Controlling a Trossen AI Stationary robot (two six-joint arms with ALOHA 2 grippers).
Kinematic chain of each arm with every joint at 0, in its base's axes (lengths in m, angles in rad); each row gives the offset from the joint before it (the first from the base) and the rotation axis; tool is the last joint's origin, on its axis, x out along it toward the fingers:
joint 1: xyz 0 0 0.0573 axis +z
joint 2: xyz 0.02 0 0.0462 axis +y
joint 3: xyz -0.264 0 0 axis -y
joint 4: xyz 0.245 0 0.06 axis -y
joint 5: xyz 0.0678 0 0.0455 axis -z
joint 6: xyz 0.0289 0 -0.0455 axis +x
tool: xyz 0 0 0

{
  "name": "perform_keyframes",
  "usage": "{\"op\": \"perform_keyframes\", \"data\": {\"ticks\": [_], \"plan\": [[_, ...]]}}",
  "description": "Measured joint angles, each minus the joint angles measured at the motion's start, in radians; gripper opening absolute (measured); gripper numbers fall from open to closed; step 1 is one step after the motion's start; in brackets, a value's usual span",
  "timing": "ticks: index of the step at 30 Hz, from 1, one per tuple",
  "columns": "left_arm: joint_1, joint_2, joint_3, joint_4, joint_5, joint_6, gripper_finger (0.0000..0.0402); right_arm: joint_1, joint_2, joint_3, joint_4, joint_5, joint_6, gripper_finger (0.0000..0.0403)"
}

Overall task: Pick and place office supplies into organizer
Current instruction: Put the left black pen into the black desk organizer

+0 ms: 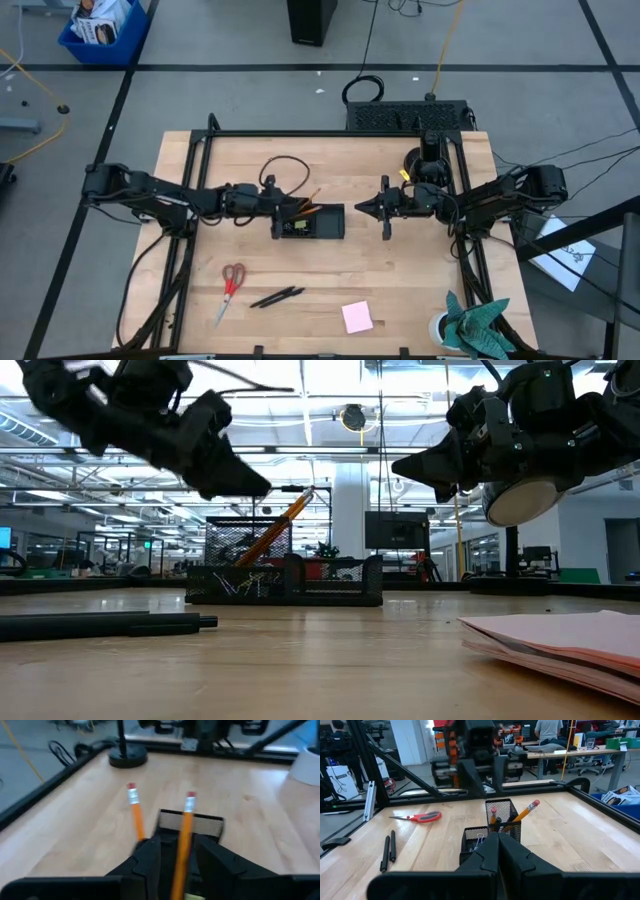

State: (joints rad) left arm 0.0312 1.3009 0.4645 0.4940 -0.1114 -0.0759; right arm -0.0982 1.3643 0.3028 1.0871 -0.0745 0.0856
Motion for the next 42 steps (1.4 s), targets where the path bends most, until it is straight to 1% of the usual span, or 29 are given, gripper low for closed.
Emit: {"op": "perform_keyframes", "data": {"ticks": [1,4,6,9,11,13,15,17,21,24,28,32,37,42], "plan": [[-0.019,-0.009,0.043,-0.093,-0.019,-0.004,0.0125,0.0,0.0,0.0,0.0,0.0,0.0,0.0],[-0.095,-0.014,0.195,-0.454,-0.111,-0.012,0.0114,0.0,0.0,0.0,0.0,0.0,0.0,0.0],[-0.168,0.005,0.299,-0.634,-0.13,-0.045,0.0104,0.0,0.0,0.0,0.0,0.0,0.0,0.0],[-0.288,0.029,0.407,-0.818,-0.154,-0.131,0.0093,0.0,0.0,0.0,0.0,-0.001,0.004,0.0],[-0.368,0.056,0.447,-0.894,-0.2,-0.219,0.0091,0.0,0.0,0.0,0.0,-0.002,0.007,0.0],[-0.441,0.075,0.455,-0.953,-0.242,-0.349,0.009,0.001,0.0,0.0,0.0,-0.004,0.007,0.0],[-0.501,0.104,0.456,-0.958,-0.256,-0.483,0.009,0.002,0.0,0.0,-0.019,-0.005,0.007,0.0],[-0.551,0.154,0.458,-0.96,-0.256,-0.582,0.009,0.002,0.001,0.0,-0.034,-0.005,0.007,0.0],[-0.614,0.272,0.456,-0.923,-0.256,-0.654,0.0098,0.002,0.001,0.0,-0.039,-0.005,0.016,0.0],[-0.621,0.357,0.456,-0.866,-0.247,-0.718,0.0116,0.002,0.001,0.0,-0.038,-0.005,0.029,0.0],[-0.621,0.436,0.456,-0.806,-0.18,-0.744,0.0144,0.002,0.001,0.0,-0.038,-0.005,0.031,0.0],[-0.621,0.457,0.456,-0.775,-0.112,-0.77,0.0164,0.002,0.001,0.0,-0.037,-0.005,0.03,0.0],[-0.642,0.458,0.456,-0.776,-0.111,-0.776,0.017,0.002,0.001,0.0,-0.038,-0.005,0.028,0.0],[-0.657,0.458,0.456,-0.778,-0.136,-0.777,0.017,0.002,0.001,0.0,-0.037,-0.005,0.027,0.0]]}}
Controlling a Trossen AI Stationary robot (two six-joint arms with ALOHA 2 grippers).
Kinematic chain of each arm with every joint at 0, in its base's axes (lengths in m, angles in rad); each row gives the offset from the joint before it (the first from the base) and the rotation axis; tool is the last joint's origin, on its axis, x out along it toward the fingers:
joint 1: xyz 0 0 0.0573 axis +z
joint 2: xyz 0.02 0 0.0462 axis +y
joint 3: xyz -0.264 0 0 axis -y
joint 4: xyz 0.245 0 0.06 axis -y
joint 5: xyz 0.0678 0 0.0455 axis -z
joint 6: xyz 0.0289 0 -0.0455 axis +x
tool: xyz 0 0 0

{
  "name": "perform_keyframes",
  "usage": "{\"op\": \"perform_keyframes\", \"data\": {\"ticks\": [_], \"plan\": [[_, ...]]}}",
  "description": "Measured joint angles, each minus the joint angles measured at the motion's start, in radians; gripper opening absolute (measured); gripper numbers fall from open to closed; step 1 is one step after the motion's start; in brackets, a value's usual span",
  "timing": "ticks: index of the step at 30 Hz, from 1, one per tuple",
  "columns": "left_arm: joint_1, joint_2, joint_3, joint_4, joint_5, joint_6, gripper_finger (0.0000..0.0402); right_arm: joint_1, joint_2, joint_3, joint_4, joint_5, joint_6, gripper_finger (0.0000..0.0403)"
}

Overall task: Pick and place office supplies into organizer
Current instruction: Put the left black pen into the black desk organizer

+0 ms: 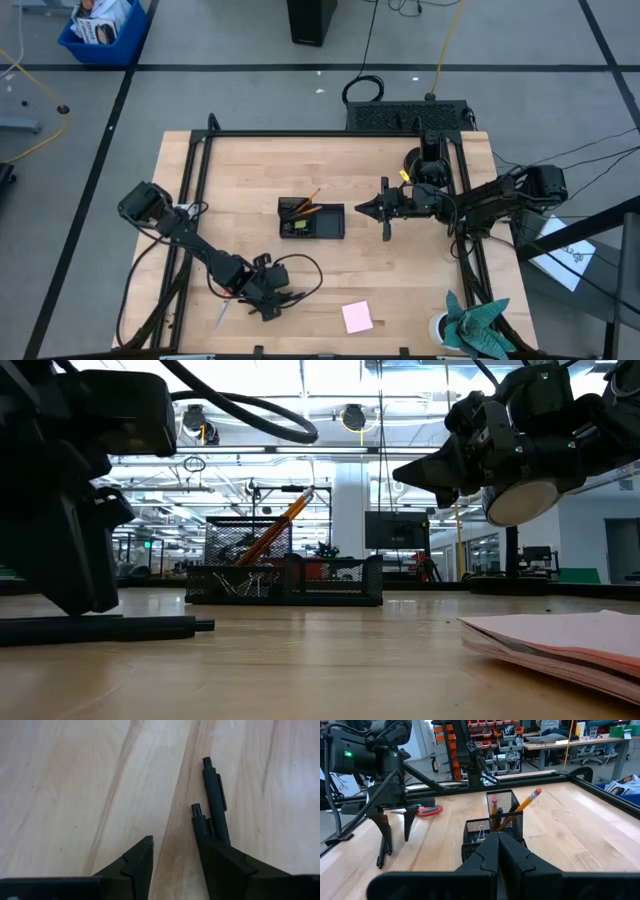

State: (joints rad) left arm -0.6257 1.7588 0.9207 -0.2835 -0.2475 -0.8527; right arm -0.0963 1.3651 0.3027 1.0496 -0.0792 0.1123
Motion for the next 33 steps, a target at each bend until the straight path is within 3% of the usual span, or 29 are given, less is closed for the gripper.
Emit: {"op": "perform_keyframes", "data": {"ticks": [16,26,33], "plan": [[-0.03,0.002,0.0,0.038,0.029,-0.022,0.0168,0.0,0.0,0.0,0.0,0.0,0.0,0.0],[-0.044,0.006,0.0,-0.105,-0.034,-0.074,0.0102,0.0,0.0,0.0,0.0,0.0,0.005,0.0],[-0.018,0.002,0.003,-0.196,-0.041,-0.128,0.009,0.0,0.0,0.0,-0.001,0.0,0.006,0.0]]}}
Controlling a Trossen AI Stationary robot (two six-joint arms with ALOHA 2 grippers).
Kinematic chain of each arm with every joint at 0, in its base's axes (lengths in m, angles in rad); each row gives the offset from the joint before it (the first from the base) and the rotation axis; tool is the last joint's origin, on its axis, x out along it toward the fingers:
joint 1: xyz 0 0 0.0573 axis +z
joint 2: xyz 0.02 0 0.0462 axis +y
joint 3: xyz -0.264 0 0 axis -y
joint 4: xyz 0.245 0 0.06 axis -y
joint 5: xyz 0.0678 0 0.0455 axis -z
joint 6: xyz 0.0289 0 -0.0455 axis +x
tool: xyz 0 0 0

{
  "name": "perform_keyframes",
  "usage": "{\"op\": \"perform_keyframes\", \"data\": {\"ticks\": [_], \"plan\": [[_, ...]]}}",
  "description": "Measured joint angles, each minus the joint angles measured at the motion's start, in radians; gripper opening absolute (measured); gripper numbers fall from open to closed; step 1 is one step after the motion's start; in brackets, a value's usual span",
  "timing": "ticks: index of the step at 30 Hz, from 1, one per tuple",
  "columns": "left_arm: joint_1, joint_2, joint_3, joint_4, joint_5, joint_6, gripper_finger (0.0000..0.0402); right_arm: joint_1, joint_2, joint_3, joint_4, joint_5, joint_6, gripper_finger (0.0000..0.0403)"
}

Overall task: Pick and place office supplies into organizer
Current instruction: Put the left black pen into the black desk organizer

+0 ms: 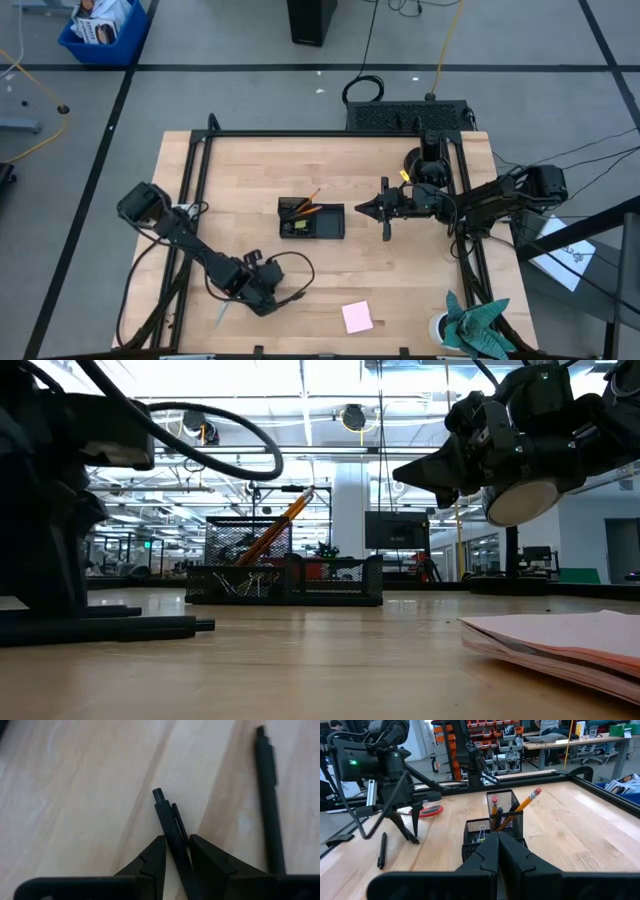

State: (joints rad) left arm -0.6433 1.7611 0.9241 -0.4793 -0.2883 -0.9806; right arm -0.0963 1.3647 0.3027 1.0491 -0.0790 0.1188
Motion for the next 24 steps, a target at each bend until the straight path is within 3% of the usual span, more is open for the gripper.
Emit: {"op": "perform_keyframes", "data": {"ticks": [10,18,24], "plan": [[0.044,0.061,0.006,0.017,0.076,-0.023,0.009,0.0,0.0,0.0,0.0,0.0,0.0,0.0],[0.04,0.076,0.002,0.085,0.039,0.027,0.0088,0.0,0.0,0.0,0.0,0.0,0.0,0.0],[0.03,0.013,-0.01,0.142,-0.035,0.169,0.0027,0.0,0.0,0.0,0.0,0.0,0.001,0.0]]}}
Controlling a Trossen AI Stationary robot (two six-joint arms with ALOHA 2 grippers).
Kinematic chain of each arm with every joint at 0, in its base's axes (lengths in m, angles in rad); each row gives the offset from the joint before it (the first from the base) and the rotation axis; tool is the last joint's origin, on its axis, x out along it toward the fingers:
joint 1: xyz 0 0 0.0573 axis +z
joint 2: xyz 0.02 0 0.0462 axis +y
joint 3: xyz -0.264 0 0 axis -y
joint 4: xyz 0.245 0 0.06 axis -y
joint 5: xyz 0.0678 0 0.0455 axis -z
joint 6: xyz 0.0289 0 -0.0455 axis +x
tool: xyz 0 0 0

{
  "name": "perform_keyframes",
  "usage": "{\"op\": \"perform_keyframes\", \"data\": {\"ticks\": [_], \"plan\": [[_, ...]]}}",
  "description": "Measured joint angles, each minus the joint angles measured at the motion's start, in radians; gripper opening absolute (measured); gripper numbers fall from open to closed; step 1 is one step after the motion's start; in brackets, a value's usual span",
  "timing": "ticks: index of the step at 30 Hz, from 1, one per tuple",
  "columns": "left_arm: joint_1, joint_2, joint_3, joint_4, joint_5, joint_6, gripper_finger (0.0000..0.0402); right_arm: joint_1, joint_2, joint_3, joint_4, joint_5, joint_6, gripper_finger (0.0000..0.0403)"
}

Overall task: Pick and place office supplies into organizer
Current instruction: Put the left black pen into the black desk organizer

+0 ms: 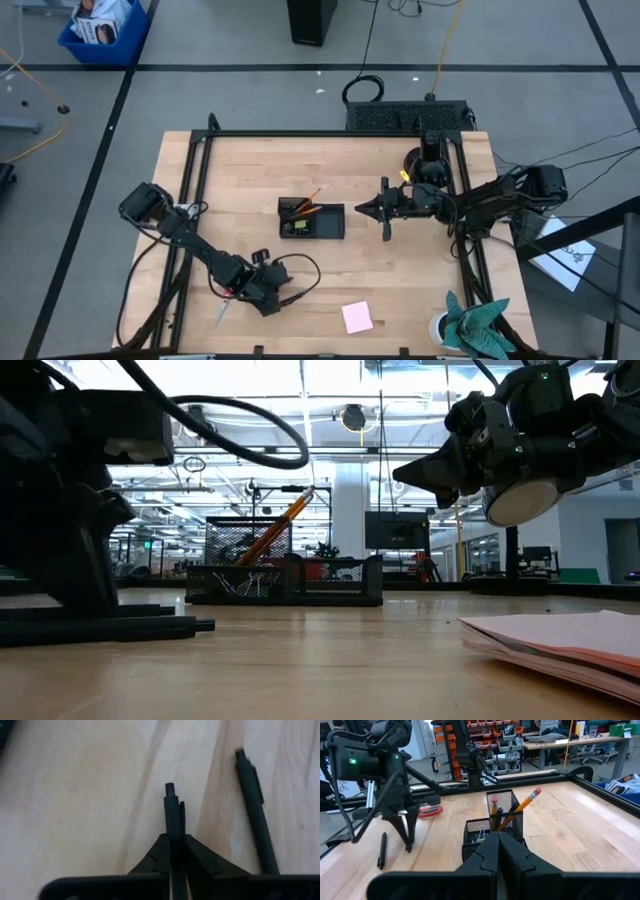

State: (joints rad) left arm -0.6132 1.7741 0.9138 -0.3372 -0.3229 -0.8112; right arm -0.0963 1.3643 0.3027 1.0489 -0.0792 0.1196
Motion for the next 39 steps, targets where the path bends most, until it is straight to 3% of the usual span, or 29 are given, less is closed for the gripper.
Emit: {"op": "perform_keyframes", "data": {"ticks": [2,9,14,17,20,23,27,31,35,39], "plan": [[0.005,-0.015,0.0,0.005,-0.054,0.033,0.0012,0.0,0.0,0.0,0.0,0.0,0.0,0.0],[0.012,-0.065,0.001,0.083,-0.213,0.14,0.0017,0.0,0.0,0.0,0.0,0.0,0.0,0.0],[0.02,-0.13,0.003,0.159,-0.388,0.222,0.0008,0.0,0.0,0.0,0.0,0.0,0.0,0.0],[0.026,-0.179,0.003,0.279,-0.495,0.357,0.0017,0.0,0.0,0.0,0.0,0.0,0.0,0.0],[0.043,-0.238,-0.003,0.434,-0.521,0.56,0.0023,0.0,0.0,0.0,0.0,0.0,0.0,0.0],[0.081,-0.32,-0.048,0.516,-0.507,0.743,0.0014,0.0,0.0,0.0,0.0,0.0,0.004,0.0],[0.194,-0.472,-0.131,0.55,-0.391,0.786,0.0008,0.0,0.0,0.0,0.0,-0.001,0.029,0.0],[0.323,-0.579,-0.261,0.763,-0.133,0.864,0.0017,0.0,0.0,0.0,0.0,-0.002,0.027,0.0],[0.445,-0.591,-0.376,1.022,0.063,0.907,0.0008,0.0,0.0,0.0,0.003,-0.002,0.021,0.0],[0.555,-0.562,-0.435,1.152,0.083,0.832,0.0008,0.0,0.0,0.0,0.01,-0.001,0.019,0.0]]}}
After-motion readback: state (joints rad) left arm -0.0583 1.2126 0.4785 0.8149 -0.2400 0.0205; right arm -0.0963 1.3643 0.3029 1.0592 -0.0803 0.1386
